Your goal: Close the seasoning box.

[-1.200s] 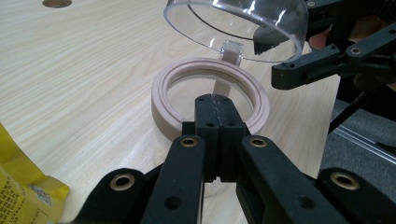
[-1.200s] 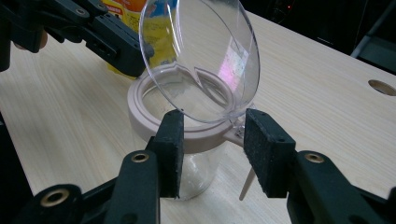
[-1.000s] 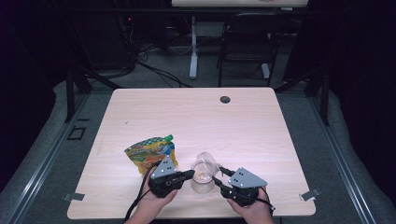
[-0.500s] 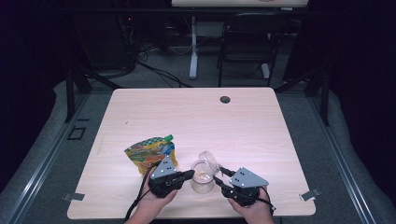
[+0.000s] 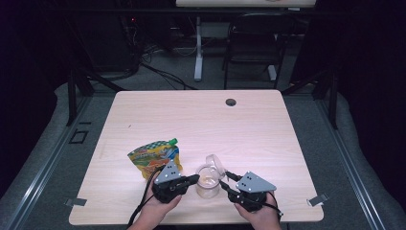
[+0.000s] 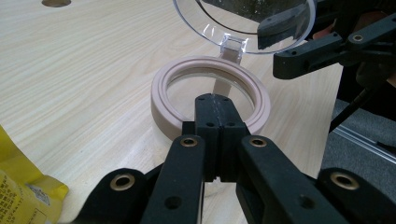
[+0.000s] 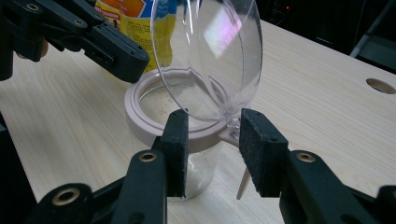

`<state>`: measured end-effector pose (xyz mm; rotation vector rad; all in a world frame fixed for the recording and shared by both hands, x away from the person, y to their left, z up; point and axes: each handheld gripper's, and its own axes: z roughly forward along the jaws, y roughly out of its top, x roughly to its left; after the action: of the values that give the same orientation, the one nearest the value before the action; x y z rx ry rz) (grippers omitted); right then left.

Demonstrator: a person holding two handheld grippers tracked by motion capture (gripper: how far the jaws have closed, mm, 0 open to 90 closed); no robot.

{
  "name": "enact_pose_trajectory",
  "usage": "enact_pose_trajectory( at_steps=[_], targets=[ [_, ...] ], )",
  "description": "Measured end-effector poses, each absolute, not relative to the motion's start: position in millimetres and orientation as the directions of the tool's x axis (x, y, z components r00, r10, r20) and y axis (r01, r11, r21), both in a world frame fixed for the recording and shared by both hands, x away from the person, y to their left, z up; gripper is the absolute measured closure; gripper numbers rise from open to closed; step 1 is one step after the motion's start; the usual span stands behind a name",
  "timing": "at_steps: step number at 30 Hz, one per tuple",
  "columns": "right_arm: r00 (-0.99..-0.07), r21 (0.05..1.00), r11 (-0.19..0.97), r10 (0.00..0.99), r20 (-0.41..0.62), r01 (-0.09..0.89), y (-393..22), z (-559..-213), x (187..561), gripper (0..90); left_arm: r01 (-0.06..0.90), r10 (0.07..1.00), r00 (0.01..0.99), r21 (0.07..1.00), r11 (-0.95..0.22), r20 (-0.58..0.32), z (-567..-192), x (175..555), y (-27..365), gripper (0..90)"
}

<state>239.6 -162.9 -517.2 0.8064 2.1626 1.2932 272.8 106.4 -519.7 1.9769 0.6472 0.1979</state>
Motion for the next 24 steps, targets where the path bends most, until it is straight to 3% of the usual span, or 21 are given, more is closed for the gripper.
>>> enact_pose_trajectory(
  at_steps=[24],
  targets=[
    [-0.698, 0.901, 0.356, 0.711, -0.089, 0.247, -167.2, -516.4, 240.1, 66.2, 0.353, 0.520, 0.844, 0.865, -0.355, -0.131, -519.7, 272.5, 106.5, 89.8]
  ],
)
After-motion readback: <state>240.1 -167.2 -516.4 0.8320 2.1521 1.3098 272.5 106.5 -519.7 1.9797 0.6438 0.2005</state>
